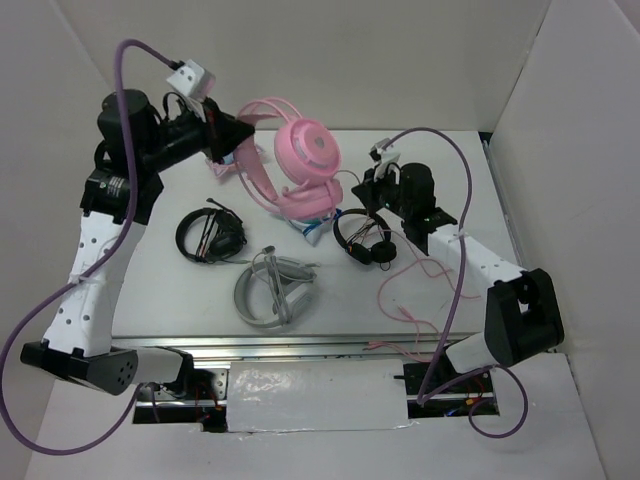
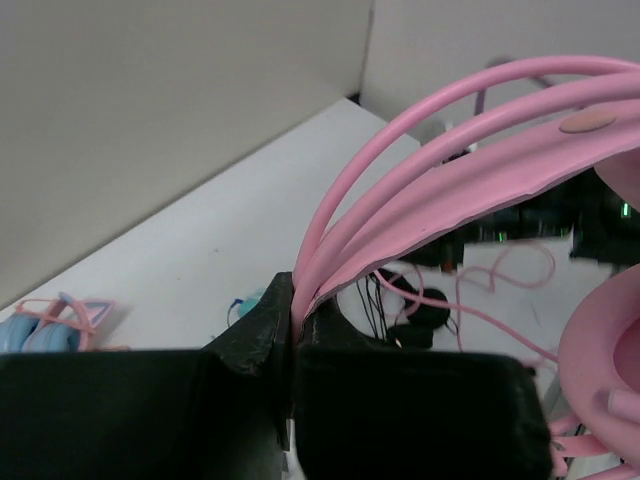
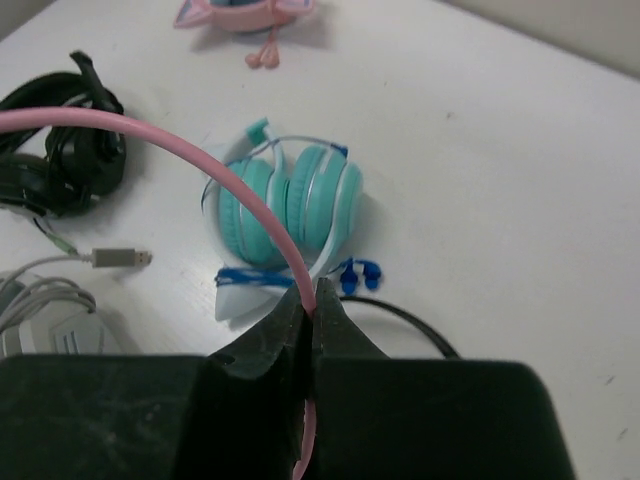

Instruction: Wrap the headphones

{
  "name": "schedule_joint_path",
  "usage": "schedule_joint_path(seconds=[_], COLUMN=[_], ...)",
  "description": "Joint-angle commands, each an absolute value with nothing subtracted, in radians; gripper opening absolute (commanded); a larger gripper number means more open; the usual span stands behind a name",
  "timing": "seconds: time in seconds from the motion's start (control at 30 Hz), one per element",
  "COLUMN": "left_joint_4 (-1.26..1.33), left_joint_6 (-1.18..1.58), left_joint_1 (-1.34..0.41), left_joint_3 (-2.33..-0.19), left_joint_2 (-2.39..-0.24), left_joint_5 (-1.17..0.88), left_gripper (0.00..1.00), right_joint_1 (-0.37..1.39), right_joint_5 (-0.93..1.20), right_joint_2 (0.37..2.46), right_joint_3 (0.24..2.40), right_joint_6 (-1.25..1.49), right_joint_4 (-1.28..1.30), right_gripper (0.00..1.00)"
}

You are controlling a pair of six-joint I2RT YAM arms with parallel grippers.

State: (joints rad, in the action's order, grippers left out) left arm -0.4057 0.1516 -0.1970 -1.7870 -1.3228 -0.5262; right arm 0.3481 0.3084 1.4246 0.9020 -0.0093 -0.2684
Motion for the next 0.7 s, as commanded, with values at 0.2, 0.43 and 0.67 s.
schedule_joint_path(seconds=[0.2, 0.43, 0.67], left_joint_4=[-0.238, -0.259, -0.293], left_joint_6=[-0.029, -0.147, -0.202], left_joint_1=[-0.391, -0.535, -0.629], left_joint_3=[-1.562, -1.554, -1.582], left_joint_2=[-1.256, -1.394, -1.520], left_joint_5=[-0.430, -0.111, 0.108], left_gripper=[0.00, 0.00, 0.00], right_joint_1=[0.324, 0.371, 0.422], right_joint_5=[0.061, -0.121, -0.221], right_joint_2=[1.459, 1.447, 1.480], right_joint_3=[1.242, 1.403, 1.538], right_joint_6=[-0.106, -0.143, -0.199], right_joint_4=[-0.040, 0.118, 0.239], right_gripper=[0.00, 0.00, 0.00])
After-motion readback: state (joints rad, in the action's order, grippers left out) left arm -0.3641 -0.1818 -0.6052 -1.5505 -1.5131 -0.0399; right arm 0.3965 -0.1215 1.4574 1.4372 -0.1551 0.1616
